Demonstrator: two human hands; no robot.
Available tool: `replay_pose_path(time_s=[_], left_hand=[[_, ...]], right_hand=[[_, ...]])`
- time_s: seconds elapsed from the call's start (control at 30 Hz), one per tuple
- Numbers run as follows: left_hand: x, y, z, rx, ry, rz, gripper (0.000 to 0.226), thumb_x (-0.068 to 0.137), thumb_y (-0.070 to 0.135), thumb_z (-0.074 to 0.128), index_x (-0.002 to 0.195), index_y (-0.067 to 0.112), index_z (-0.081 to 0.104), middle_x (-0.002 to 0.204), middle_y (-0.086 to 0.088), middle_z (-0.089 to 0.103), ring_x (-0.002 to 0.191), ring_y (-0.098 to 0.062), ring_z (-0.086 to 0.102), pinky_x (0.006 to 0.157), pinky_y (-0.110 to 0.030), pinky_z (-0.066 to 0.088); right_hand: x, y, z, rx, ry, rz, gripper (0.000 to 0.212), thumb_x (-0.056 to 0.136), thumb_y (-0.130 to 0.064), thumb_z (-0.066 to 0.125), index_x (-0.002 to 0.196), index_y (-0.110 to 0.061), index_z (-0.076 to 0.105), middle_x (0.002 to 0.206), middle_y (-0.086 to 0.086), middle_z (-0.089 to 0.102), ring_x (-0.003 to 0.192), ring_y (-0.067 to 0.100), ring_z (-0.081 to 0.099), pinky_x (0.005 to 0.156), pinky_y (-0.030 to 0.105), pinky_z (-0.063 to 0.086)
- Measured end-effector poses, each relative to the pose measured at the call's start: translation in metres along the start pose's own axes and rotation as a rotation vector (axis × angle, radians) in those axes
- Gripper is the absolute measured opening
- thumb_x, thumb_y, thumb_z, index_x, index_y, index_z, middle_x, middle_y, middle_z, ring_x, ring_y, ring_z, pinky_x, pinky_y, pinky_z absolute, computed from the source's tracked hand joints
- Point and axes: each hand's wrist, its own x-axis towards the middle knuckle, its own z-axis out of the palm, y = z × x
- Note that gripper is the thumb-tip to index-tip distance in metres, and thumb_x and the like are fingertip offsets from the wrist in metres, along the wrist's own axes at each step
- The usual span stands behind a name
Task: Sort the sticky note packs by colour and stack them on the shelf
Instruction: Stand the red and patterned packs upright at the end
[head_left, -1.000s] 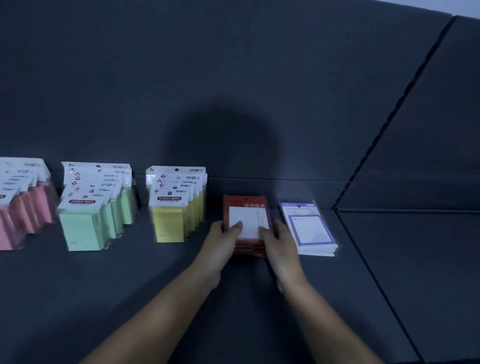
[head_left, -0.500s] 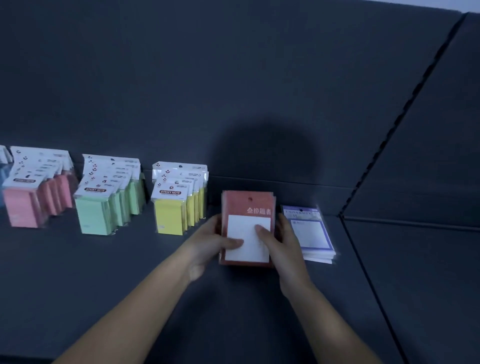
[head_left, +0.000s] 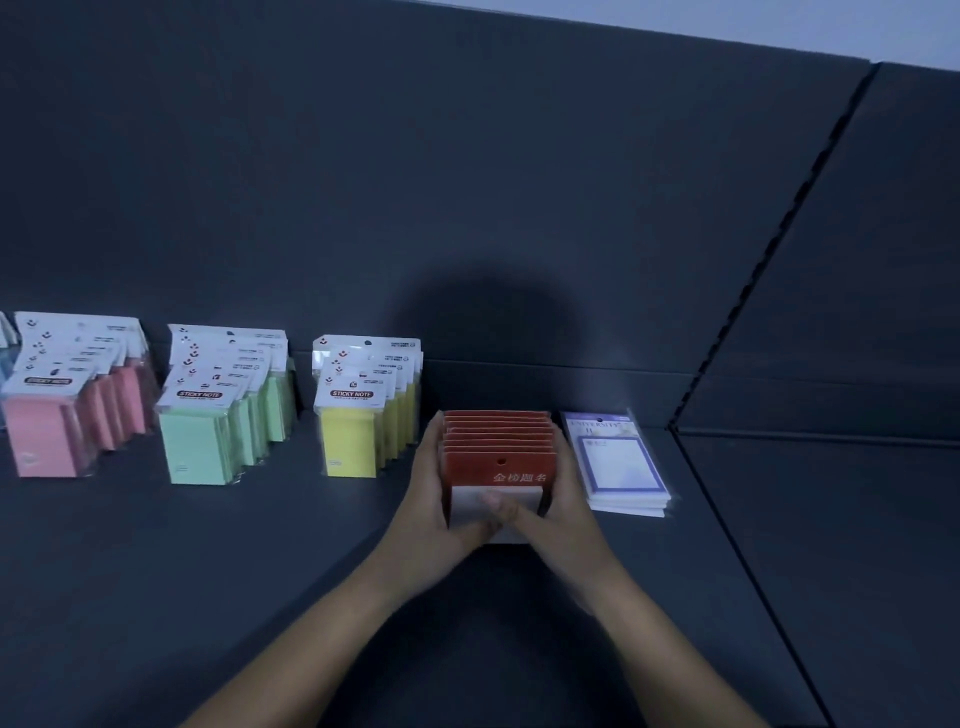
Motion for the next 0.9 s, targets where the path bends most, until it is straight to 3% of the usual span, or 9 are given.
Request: replay_pose_path(time_s=[0.17,0.37,0.53,0.7,0.8,0.9], left_hand=[[0.004,-0.002,0.002,-0.063,0.003,0.022,0.096,0.079,-0.013,0.062,0.145,0.026,0.004,0.137,0.011,0.043,0.121,0.006,0.048,0.093,-0.007,0.038],[0.004,-0.014,-0.002,-0.016,-0.035,0.033,0.078,0.082,-0.007,0.063,0.138,0.025,0.018,0.134,0.012,0.041,0.119,0.012,0.045,0.092,-0.004,0.036],[0.022,-0.019,-0.011,0.004,-0.054,0.03,0.082,0.081,-0.002,0.066,0.141,0.023,0.016,0.137,0.007,0.042,0.124,0.006,0.043,0.099,-0.01,0.037],[0.02,-0.039,-0.014,0.121,-0.094,0.005,0.084,0.084,-0.001,0.063,0.147,0.014,0.009,0.148,0.006,0.028,0.134,0.008,0.026,0.107,-0.007,0.022],[0.032,-0.044,-0.014,0.14,-0.073,0.003,0.083,0.086,0.0,0.06,0.148,0.013,0.006,0.151,0.005,0.025,0.139,0.0,0.022,0.115,-0.019,0.019],[0.046,-0.045,-0.008,0.134,-0.003,0.024,0.075,0.086,-0.003,0.058,0.143,0.021,0.016,0.143,0.009,0.036,0.132,0.005,0.032,0.107,-0.012,0.027]], right_hand=[[0.006,0.005,0.001,-0.016,-0.042,-0.001,0.086,0.079,0.006,0.067,0.139,-0.025,0.014,0.134,-0.006,0.044,0.112,-0.013,0.049,0.092,0.007,0.04],[0.004,0.021,-0.001,-0.078,-0.022,0.017,0.072,0.082,0.005,0.065,0.139,-0.017,0.027,0.129,0.001,0.054,0.117,0.008,0.054,0.092,0.011,0.042],[0.02,0.026,0.0,-0.119,0.049,-0.004,0.069,0.08,0.006,0.066,0.134,-0.02,0.032,0.121,-0.006,0.057,0.108,-0.006,0.056,0.087,0.006,0.041],[0.016,0.044,-0.002,-0.171,0.063,0.028,0.063,0.079,-0.003,0.071,0.125,-0.032,0.039,0.117,-0.018,0.058,0.107,-0.009,0.055,0.085,0.005,0.041],[0.027,0.046,-0.003,-0.208,0.108,0.018,0.06,0.079,-0.007,0.071,0.118,-0.04,0.04,0.115,-0.023,0.058,0.107,-0.012,0.053,0.085,0.003,0.04],[0.041,0.044,-0.002,-0.227,0.14,0.001,0.058,0.081,-0.008,0.069,0.123,-0.036,0.039,0.117,-0.017,0.056,0.11,-0.008,0.052,0.087,0.002,0.038]])
